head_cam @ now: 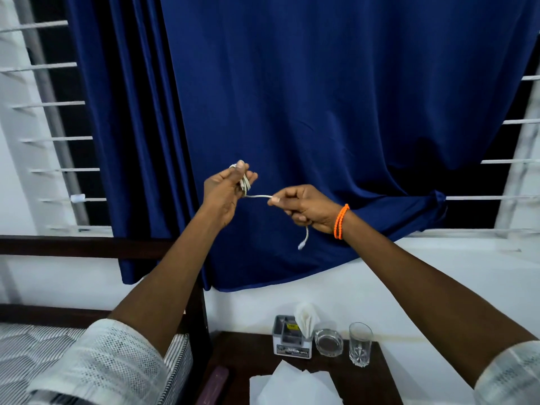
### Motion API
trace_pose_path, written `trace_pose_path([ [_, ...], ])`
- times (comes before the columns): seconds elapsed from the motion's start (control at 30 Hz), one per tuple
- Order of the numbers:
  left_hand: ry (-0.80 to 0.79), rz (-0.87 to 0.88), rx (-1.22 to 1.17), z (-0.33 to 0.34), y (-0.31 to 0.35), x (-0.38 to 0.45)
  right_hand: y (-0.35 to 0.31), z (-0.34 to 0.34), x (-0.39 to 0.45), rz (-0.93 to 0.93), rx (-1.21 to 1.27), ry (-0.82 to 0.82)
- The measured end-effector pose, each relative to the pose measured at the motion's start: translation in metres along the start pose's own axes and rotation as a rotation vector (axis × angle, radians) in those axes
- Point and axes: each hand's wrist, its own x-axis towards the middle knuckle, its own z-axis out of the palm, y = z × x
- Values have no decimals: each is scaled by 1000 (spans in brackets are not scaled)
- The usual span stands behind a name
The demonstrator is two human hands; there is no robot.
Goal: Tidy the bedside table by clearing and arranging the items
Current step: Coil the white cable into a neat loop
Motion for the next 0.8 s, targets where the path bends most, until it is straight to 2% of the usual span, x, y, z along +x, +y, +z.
trace_pose_path([
  [0.1,-37,52,233,-5,-8,-1,-10,-8,0,-73,-134,36],
  [0.27,-75,126,633,-1,-25,-5,-26,-10,-3,-180,-439,-35],
  [0.4,-138,89,731,7,-33,-14,-34,-17,-4,-228,-592,-11],
  [0.57,-268,-127,647,11,-35,-19,-38,-23,2,-264,-625,-15],
  [0.7,-431,-305,355,16,-35,-25,-33,-31,10,-290,-529,53],
  [0.8,-431,-362,199,20,-29,-31,-25,-30,11,-272,-405,78],
])
